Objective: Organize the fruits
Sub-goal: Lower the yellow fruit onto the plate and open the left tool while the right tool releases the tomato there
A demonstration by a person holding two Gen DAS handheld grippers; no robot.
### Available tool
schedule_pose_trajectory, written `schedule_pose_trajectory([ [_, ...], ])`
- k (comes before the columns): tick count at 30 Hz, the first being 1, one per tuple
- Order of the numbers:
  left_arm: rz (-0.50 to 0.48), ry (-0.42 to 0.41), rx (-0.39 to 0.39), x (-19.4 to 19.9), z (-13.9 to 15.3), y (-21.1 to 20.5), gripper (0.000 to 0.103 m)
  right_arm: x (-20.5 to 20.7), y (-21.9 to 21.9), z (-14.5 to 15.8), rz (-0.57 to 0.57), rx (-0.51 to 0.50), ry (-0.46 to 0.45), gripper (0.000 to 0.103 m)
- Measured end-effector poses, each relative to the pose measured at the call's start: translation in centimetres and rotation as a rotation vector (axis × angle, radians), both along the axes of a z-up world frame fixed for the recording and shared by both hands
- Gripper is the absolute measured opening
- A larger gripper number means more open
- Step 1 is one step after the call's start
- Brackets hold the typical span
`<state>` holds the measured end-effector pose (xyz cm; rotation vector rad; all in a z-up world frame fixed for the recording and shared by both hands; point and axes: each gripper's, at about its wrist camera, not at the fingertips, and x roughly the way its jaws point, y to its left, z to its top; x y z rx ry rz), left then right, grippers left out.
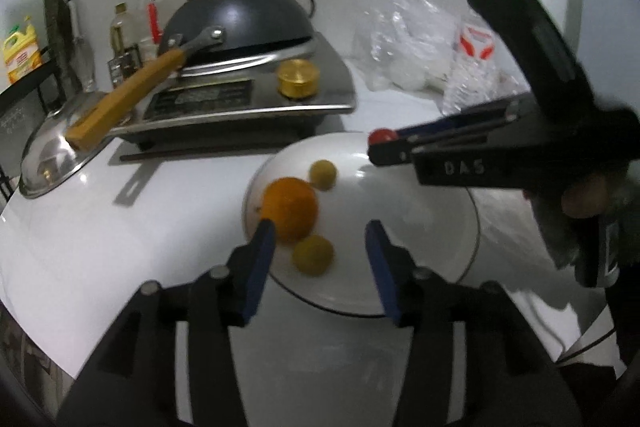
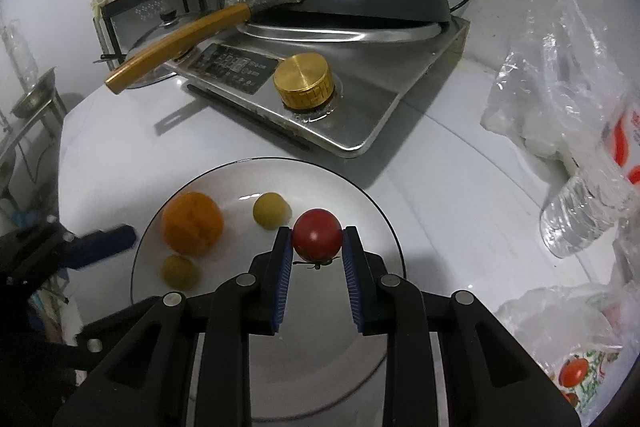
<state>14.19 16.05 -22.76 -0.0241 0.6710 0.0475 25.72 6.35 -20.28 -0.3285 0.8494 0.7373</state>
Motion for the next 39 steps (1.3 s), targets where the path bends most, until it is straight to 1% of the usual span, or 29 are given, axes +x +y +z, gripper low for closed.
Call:
schedule_pose_trajectory([
  [2, 0.021, -0.009, 0.003, -0.1, 0.2, 0.6, 0.049, 0.3, 0.4, -0.2, -0.002, 0.003, 0.000, 0.027],
  [14, 0.064, -0.005, -0.010, -0.2, -0.1, 2.3, 0.049, 1.2, 2.3, -1.4, 0.006, -0.014, 0.021, 0.027],
  [24, 0.063, -0.004, -0.019, -0.2, -0.2, 2.4, 0.049, 1.4, 2.0, -1.5, -0.011, -0.004, 0.035, 0.027],
  [30, 0.061, -0.011, -0.023, -0.4, 0.0, 2.1, 0.050, 1.0, 1.6, -0.8, -0.019, 0.007, 0.027, 0.032],
  [39, 0.057, -0.029, -0.019, -1.2, 0.9, 1.1, 0.050, -0.8, 0.1, 1.6, -0.026, 0.026, -0.013, 0.032],
])
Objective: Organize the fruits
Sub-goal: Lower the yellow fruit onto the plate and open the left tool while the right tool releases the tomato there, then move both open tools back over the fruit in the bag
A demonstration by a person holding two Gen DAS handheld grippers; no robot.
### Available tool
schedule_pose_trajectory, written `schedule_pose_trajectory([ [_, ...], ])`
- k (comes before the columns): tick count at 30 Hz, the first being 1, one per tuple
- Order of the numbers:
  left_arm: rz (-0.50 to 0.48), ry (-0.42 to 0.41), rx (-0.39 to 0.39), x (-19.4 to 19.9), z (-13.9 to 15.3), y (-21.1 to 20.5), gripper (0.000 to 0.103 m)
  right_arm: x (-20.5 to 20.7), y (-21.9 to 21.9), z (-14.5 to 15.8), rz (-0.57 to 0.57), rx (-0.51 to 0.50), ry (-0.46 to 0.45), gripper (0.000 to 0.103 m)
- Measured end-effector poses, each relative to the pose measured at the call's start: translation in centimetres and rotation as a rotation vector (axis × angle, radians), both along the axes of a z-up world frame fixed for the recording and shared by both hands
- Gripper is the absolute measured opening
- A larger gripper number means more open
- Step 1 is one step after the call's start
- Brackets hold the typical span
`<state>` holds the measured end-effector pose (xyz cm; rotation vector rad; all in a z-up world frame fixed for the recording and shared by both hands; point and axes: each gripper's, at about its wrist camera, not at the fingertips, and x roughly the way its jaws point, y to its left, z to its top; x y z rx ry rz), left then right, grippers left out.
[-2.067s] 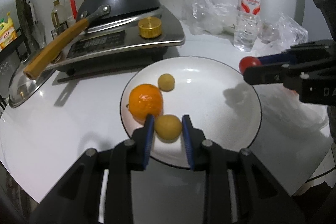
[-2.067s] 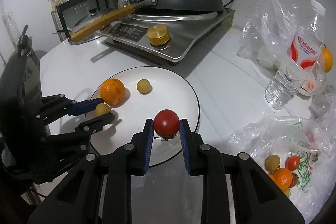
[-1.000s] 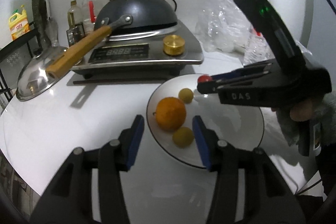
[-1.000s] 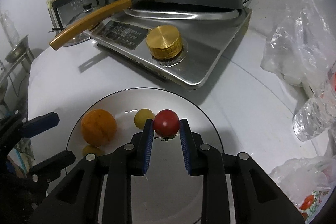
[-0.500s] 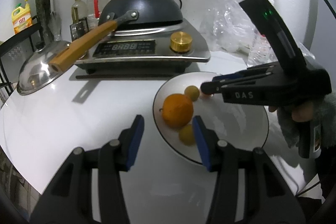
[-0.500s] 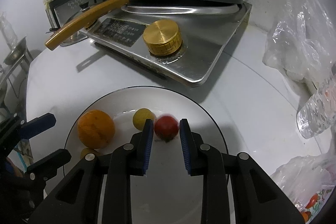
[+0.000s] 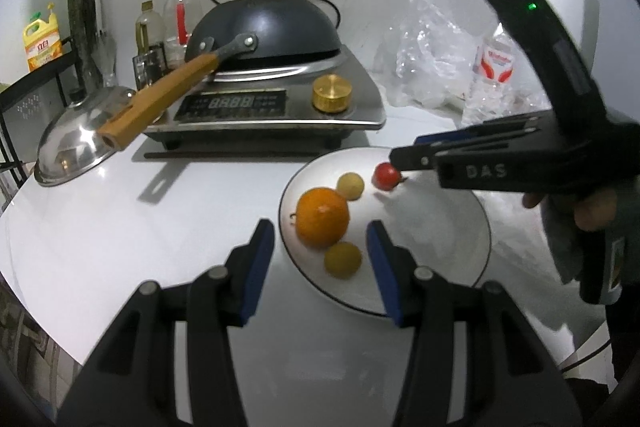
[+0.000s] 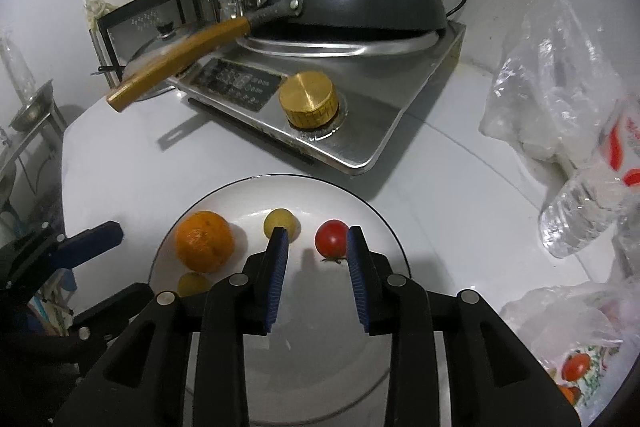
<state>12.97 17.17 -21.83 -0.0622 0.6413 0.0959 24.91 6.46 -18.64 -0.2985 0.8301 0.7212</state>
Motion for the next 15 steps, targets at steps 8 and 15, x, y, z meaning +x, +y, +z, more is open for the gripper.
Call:
schedule_pose_trajectory([
  [8, -0.010, -0.008, 0.012, -0.4, 1.1, -2.1, 0.050, -2.3, -3.2, 1.6, -0.024, 0.022, -0.024, 0.032],
  [15, -0.036, -0.013, 0.032, -1.0, 2.0, -5.0, 0.050, -3.9, -6.7, 2.6, -0.048, 0.035, -0.041, 0.032],
])
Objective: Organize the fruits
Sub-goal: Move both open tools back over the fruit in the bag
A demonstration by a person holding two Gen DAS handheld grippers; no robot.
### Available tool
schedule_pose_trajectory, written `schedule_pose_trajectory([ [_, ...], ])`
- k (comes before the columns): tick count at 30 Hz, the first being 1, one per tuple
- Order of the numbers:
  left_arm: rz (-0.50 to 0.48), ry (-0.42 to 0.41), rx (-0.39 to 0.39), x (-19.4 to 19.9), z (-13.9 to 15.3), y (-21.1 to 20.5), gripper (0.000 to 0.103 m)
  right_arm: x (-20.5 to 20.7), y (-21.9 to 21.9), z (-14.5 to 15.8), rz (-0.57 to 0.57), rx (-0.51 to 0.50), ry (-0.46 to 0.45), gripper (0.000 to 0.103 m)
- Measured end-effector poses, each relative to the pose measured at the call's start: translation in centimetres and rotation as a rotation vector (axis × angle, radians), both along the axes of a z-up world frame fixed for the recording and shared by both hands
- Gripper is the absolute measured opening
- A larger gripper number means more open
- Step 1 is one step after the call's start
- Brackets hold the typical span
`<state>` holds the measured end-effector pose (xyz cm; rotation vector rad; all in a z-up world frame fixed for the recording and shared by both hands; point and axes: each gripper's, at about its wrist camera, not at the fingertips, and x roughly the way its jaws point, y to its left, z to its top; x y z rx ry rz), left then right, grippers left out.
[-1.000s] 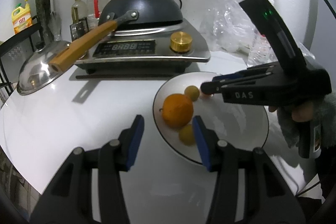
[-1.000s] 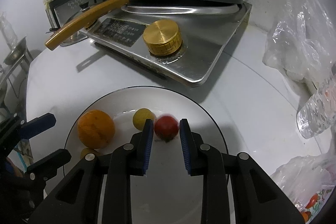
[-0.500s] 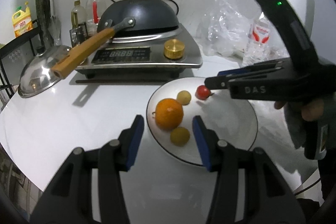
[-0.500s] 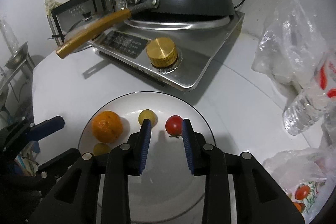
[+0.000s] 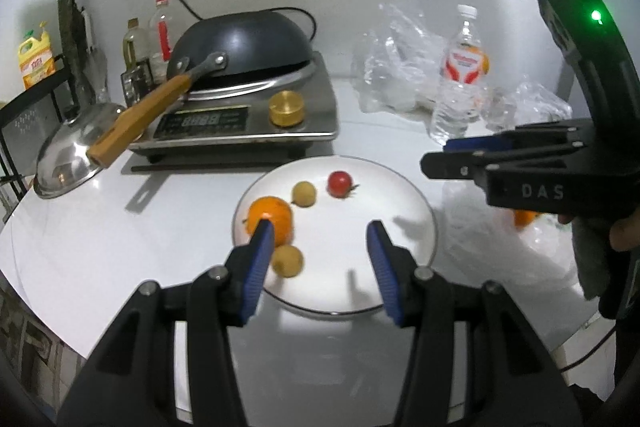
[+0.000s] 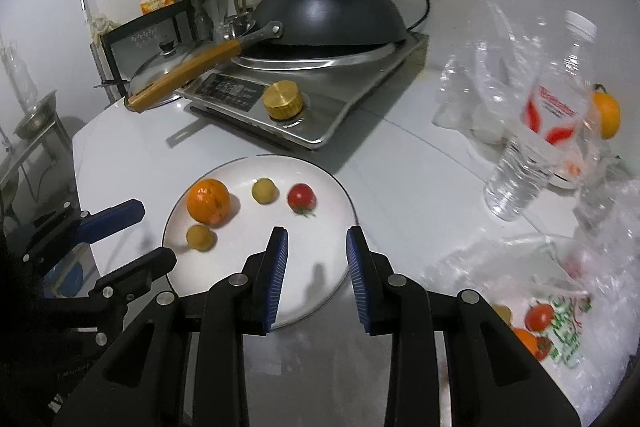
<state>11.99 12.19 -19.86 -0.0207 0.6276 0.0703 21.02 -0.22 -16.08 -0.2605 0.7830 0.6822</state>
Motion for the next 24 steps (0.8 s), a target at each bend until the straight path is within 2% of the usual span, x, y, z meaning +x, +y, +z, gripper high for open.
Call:
schedule_pose_trajectory([
  [24, -0.080, -0.038, 0.060, -0.9, 3.2, -7.9, 0.050, -3.5, -10.0, 2.2, -0.088, 0.057, -0.047, 0.032],
])
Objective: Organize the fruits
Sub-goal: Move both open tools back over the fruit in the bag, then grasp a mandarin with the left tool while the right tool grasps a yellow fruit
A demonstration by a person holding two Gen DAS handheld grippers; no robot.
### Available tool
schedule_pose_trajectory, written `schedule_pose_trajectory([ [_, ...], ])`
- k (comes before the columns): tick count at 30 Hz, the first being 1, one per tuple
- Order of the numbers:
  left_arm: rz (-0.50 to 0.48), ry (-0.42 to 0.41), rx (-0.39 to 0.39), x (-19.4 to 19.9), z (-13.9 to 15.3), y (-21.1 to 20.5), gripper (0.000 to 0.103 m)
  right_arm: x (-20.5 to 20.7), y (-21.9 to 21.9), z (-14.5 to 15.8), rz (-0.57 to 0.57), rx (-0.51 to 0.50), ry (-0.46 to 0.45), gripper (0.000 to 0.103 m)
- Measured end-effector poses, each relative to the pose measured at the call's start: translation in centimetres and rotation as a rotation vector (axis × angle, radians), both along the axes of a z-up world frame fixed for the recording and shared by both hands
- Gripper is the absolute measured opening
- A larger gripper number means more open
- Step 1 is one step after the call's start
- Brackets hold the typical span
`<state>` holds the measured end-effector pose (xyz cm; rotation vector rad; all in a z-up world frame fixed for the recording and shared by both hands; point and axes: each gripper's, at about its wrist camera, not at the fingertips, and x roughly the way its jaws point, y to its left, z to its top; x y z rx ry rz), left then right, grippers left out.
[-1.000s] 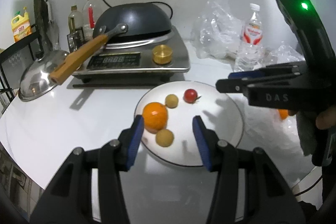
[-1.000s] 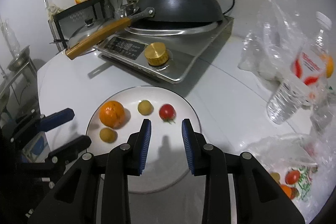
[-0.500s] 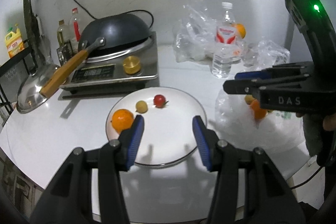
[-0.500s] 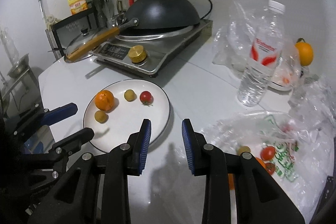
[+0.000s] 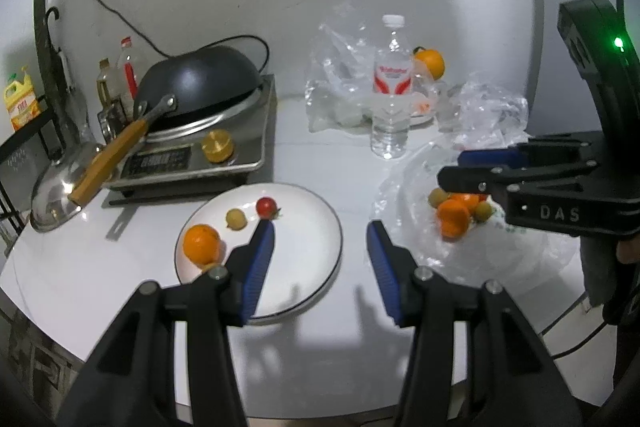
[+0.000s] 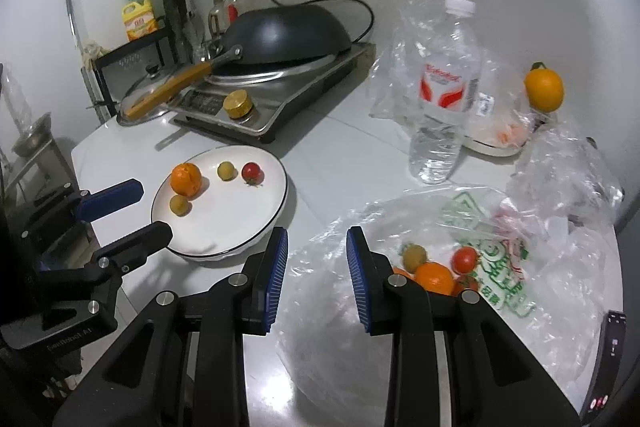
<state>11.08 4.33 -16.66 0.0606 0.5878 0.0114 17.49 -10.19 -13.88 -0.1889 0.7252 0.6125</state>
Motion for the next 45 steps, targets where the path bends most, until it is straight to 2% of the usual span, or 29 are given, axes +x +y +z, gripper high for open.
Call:
schedule_pose_trajectory([
  [6, -0.036, -0.033, 0.025, -0.4, 1.4, -2.3, 0.050, -0.5, -2.9, 1.0, -0.037, 0.032, -0.024, 0.032],
  [14, -0.070, -0.032, 0.032, -0.4, 1.9, -5.4, 0.050, -0.7, -6.6, 1.0, -0.074, 0.034, -0.042, 0.032],
  [24, -0.112, 0.000, -0.006, 1.1, 0.6, -9.5, 0.050, -0.4, -10.4, 0.5, -0.087, 0.074, -0.036, 0.032],
  [29, -0.129, -0.014, 0.059, 2.1, 0.2, -11.7, 0.050, 0.3, -12.2, -0.4, -0.102, 0.093, -0.016, 0.032],
  [35, -0.152, -0.003, 0.099, 3.6, -0.3, -13.4, 0.049, 1.3, -13.9, -1.1, -0.116, 0.115, 0.001, 0.032],
  [45, -0.179, 0.075, 0.128, 6.6, -2.6, -14.5, 0.049, 3.3, -15.1, -3.0, -0.133, 0.124, 0.052, 0.032],
])
